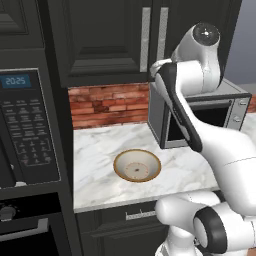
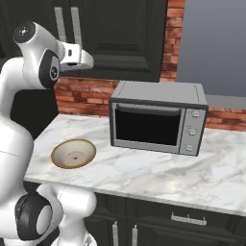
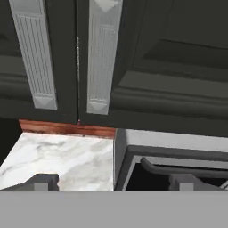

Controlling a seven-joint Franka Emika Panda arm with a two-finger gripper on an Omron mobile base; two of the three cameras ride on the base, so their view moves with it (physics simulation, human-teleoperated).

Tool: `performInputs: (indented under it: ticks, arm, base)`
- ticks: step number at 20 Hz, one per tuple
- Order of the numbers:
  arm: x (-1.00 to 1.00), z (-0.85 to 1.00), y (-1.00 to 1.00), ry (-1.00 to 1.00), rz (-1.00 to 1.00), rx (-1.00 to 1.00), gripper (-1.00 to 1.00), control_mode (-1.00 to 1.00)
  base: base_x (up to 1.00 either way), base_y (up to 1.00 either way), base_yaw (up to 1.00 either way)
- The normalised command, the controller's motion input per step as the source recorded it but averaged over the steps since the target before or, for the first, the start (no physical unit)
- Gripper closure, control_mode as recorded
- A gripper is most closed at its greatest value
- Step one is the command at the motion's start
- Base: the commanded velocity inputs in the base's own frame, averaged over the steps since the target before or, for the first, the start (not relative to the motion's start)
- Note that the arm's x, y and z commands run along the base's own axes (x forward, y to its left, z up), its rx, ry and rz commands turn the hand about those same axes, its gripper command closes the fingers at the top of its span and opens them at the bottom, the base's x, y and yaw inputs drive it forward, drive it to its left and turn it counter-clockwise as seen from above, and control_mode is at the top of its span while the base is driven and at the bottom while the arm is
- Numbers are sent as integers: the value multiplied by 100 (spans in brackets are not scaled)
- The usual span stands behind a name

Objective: Open the cabinet and setup a tea strainer by placing it in the bowl upright.

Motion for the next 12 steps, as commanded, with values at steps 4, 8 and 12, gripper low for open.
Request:
performInputs:
  ticks: [4,8,12]
  arm:
    - [33,62,6,-16,-7,11,-100,-100]
    - [46,41,0,-2,1,17,-100,-100]
    - [59,0,-3,9,8,14,-100,-100]
  base:
    - [0,0,0]
    - [0,0,0]
    - [0,0,0]
